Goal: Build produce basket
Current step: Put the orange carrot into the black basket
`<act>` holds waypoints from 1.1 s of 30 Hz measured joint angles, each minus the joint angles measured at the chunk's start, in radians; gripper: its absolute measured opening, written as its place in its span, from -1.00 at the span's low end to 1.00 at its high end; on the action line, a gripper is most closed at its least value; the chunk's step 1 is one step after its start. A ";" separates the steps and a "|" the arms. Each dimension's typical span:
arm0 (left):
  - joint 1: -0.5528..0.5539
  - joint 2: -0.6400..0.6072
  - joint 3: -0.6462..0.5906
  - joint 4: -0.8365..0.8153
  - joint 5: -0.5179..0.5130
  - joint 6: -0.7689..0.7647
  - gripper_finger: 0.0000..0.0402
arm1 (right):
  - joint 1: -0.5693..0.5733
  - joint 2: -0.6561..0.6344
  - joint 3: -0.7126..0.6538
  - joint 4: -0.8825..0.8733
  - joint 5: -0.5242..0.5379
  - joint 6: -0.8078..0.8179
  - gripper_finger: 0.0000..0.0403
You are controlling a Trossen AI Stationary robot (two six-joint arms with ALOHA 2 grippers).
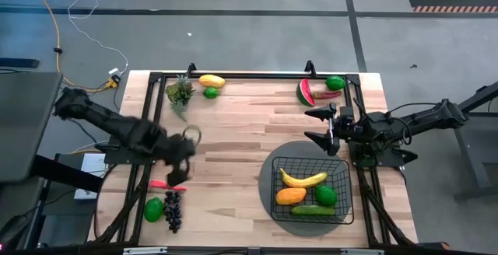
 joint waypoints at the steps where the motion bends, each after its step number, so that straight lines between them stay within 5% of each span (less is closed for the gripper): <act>1: -0.047 0.013 -0.014 -0.035 0.014 -0.032 0.98 | 0.000 0.000 0.000 -0.006 0.002 0.004 0.97; 10: -0.363 0.096 -0.199 -0.065 0.014 -0.181 0.98 | 0.000 0.000 0.000 -0.023 0.017 0.020 0.97; 25: -0.420 0.297 -0.263 0.056 -0.038 -0.107 0.73 | 0.000 0.016 0.001 -0.040 0.020 0.047 0.97; 33: -0.423 0.383 -0.259 0.092 0.034 -0.070 0.53 | 0.000 0.027 0.001 -0.037 0.019 0.046 0.97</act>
